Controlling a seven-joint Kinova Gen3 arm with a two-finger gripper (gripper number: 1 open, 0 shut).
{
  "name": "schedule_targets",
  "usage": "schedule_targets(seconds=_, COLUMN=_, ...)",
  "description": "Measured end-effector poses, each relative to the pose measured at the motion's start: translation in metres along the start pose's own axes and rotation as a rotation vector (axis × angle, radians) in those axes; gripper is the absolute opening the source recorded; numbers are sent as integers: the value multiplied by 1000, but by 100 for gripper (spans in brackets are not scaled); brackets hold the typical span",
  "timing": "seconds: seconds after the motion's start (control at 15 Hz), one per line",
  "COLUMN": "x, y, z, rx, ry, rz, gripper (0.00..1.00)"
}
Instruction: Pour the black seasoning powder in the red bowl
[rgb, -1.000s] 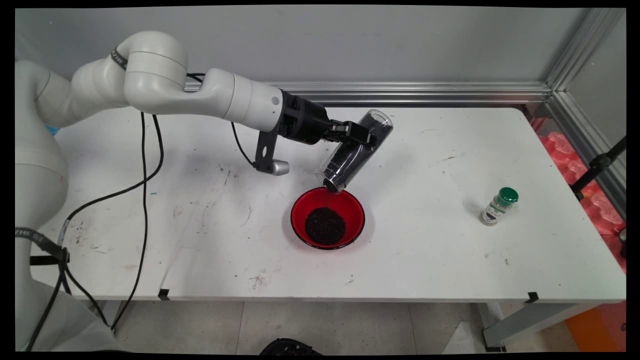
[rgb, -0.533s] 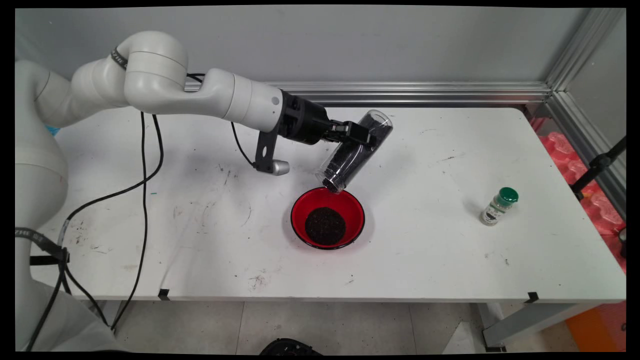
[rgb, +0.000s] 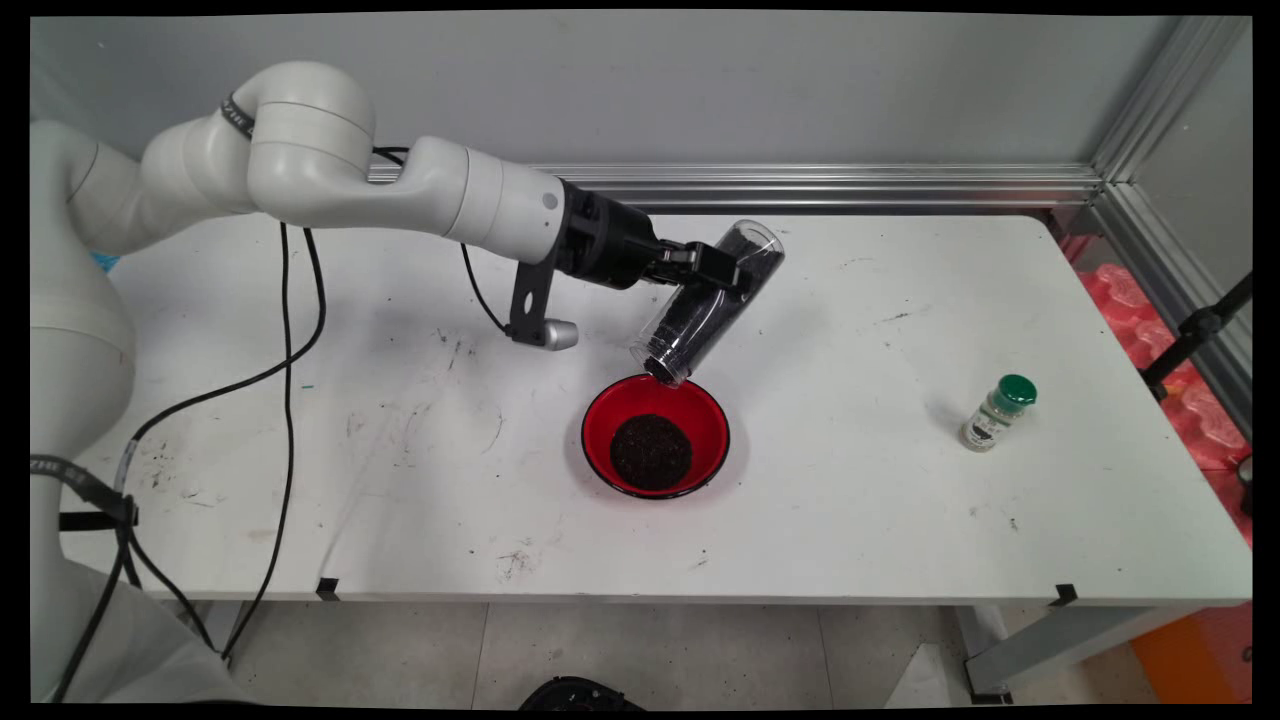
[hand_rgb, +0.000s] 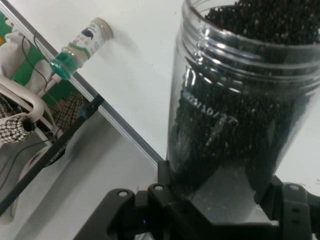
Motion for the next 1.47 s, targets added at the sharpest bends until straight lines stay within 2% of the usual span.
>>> schedule_targets(seconds=0.8, x=-5, y=6, z=-7, rx=-11, ry=9, rz=-67, gripper=0)
schedule_targets(seconds=1.2, x=-10, y=8, z=-10, rx=-10, ry=21, rz=-181, gripper=0)
schedule_targets(seconds=1.47, x=-13, y=8, z=-11, rx=-6, ry=36, rz=-300, gripper=0)
